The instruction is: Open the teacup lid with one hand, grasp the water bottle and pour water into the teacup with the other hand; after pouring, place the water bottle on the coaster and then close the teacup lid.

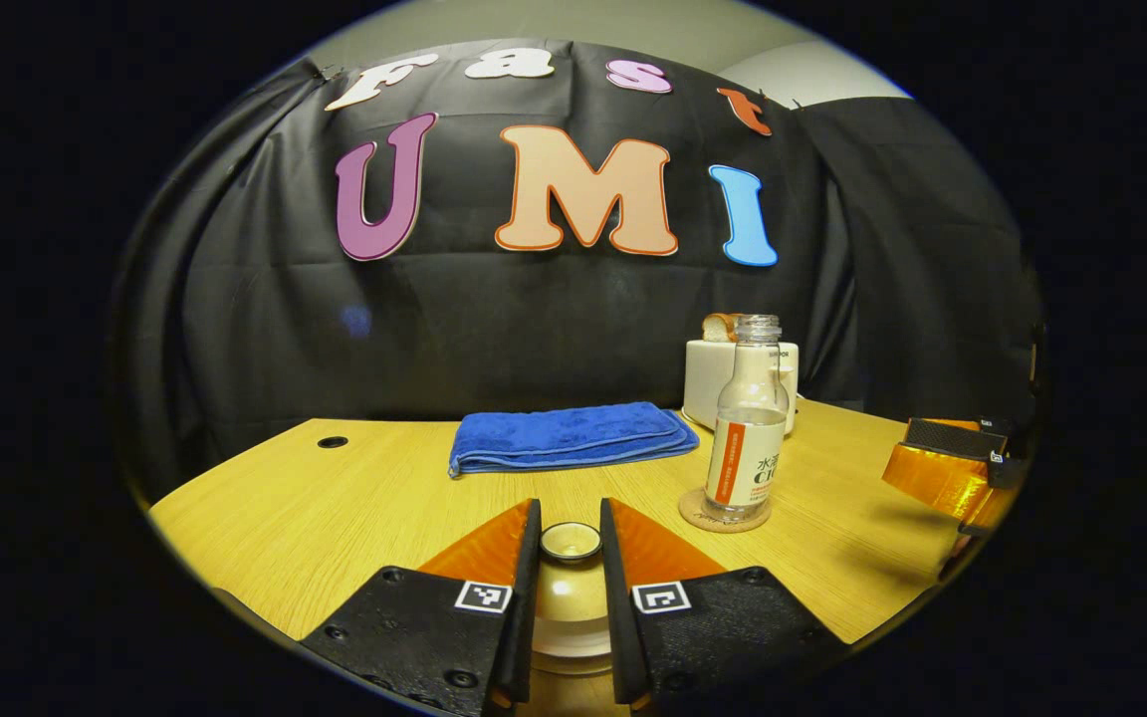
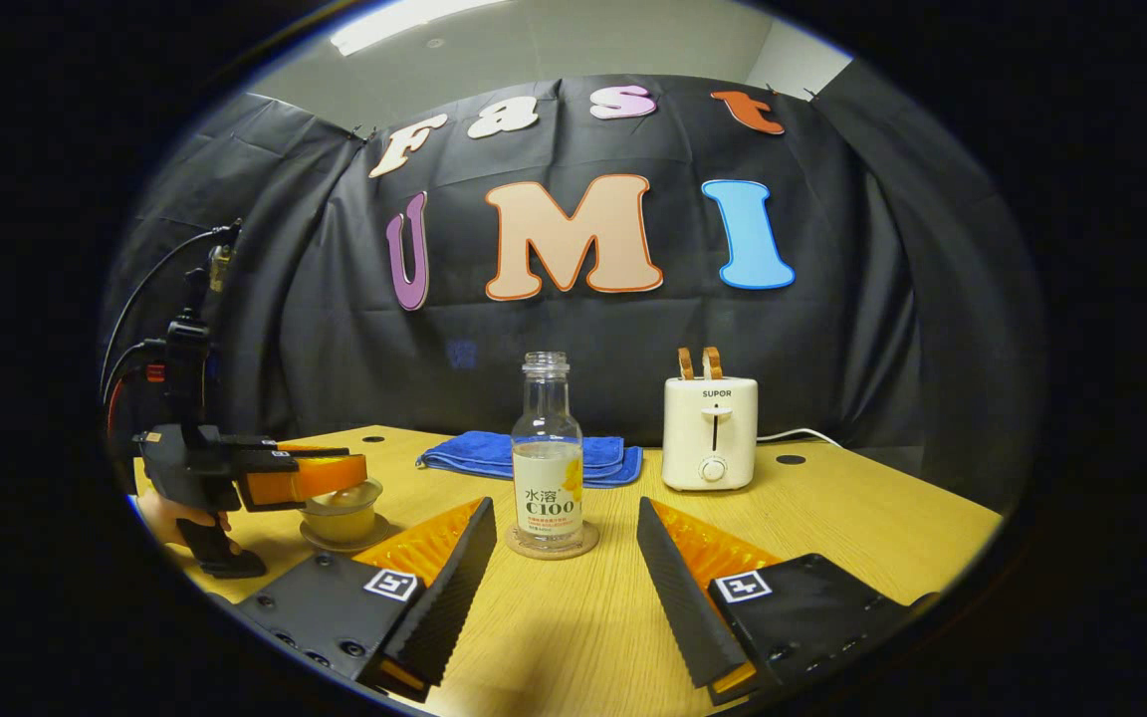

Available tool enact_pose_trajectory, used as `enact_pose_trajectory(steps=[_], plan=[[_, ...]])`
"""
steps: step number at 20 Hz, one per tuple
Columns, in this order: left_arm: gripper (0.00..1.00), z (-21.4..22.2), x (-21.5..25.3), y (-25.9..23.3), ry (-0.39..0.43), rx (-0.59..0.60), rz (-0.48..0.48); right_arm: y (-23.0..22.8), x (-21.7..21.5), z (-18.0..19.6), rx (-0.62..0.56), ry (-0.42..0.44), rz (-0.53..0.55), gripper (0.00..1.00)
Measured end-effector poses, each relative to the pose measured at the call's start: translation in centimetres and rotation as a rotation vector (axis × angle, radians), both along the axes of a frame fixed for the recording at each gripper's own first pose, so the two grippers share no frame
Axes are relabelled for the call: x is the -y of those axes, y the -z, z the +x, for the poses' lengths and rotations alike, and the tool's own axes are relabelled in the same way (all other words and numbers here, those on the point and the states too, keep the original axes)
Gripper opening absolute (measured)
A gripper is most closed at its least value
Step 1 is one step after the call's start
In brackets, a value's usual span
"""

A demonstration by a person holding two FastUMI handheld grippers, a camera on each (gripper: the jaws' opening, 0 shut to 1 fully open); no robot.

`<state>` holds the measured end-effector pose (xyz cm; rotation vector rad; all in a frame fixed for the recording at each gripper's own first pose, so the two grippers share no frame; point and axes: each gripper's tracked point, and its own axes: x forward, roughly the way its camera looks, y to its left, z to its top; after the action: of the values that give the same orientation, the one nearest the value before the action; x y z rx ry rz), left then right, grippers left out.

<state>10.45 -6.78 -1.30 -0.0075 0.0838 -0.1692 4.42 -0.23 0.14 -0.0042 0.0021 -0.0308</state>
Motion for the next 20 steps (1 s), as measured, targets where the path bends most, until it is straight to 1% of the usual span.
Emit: enact_pose_trajectory(steps=[1, 4, 8, 16, 17, 18, 19, 20], plan=[[0.29, 0.0, 0.1, 0.1, 0.005, 0.001, -0.001, -0.1, 0.0, -0.1, 0.001, 0.001, 0.001, 0.92], [0.31, 0.1, 0.1, 0.2, 0.006, -0.005, 0.006, 0.0, 0.3, -0.2, 0.001, 0.008, 0.001, 0.92], [0.3, -0.3, 0.0, 0.3, 0.003, -0.012, 0.002, 0.0, 0.4, -0.4, 0.0, 0.01, 0.0, 0.96], [0.3, -1.6, 0.2, 0.1, 0.015, -0.003, 0.0, 0.0, 0.5, -0.4, 0.0, 0.013, 0.0, 0.96], [0.3, -1.8, 0.1, 0.1, 0.015, -0.002, -0.001, 0.0, 0.5, -0.3, 0.0, 0.013, 0.0, 0.92], [0.3, -1.9, 0.1, 0.2, 0.016, -0.006, -0.002, 0.0, 0.5, -0.3, 0.0, 0.013, 0.0, 0.96], [0.3, -1.9, 0.1, 0.0, 0.015, -0.005, -0.002, 0.0, 0.5, -0.3, 0.0, 0.013, 0.0, 0.92], [0.3, -1.9, 0.0, 0.0, 0.011, -0.004, -0.003, 0.0, 0.5, -0.3, 0.0, 0.013, 0.0, 0.92]])
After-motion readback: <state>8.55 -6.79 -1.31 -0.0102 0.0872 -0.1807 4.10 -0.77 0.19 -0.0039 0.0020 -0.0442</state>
